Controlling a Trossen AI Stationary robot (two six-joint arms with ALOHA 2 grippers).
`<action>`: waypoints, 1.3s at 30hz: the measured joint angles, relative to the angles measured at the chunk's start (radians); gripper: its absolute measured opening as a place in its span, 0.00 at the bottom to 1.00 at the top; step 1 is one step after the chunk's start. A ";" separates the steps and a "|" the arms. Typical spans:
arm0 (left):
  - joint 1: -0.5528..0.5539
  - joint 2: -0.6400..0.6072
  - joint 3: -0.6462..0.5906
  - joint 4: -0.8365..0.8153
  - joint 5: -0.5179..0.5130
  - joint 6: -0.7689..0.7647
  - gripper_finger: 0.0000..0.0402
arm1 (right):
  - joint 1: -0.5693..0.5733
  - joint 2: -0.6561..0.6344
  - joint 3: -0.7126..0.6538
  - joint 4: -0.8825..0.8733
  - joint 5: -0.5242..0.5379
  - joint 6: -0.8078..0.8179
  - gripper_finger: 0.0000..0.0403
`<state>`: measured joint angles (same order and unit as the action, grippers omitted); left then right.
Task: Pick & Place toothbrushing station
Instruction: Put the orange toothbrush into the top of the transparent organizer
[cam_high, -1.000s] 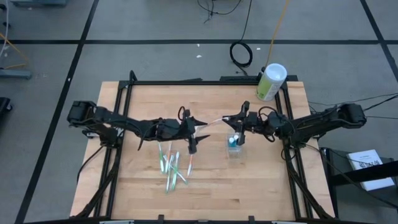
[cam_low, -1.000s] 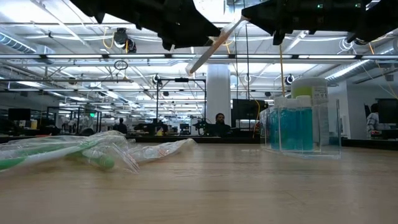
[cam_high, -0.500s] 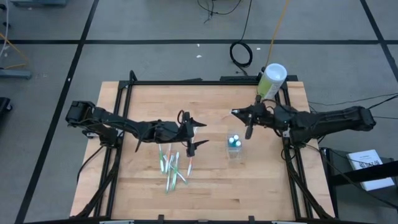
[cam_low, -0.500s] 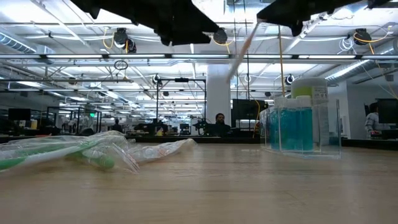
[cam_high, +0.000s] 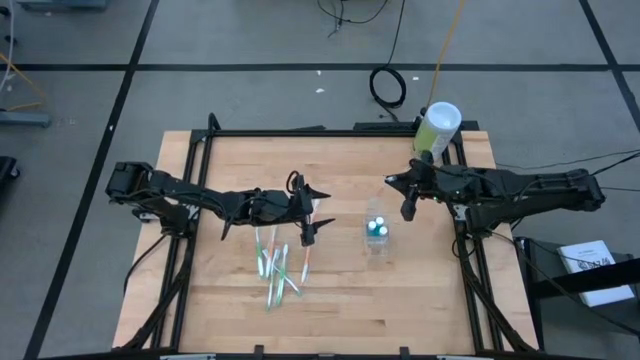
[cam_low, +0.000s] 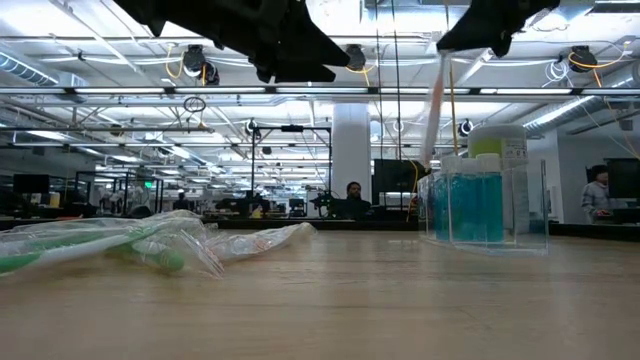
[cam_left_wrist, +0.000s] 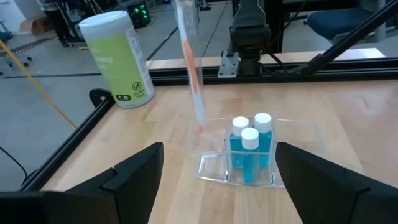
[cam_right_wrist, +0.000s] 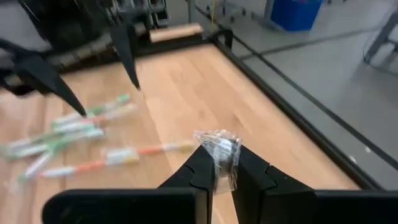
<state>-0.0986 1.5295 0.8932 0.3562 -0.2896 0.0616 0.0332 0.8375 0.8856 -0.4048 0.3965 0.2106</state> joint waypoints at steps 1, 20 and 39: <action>0.000 0.000 0.000 0.000 0.000 0.000 0.78 | -0.001 0.000 0.000 -0.020 0.000 0.008 0.06; 0.000 0.001 0.000 -0.013 0.000 -0.045 0.77 | -0.036 0.196 -0.022 0.006 0.029 0.119 0.06; 0.000 0.002 0.000 -0.025 0.000 -0.063 0.78 | -0.066 0.218 -0.106 0.095 0.023 0.137 0.08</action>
<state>-0.0986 1.5314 0.8932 0.3313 -0.2893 -0.0013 -0.0326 1.0558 0.7798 -0.3097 0.4197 0.3473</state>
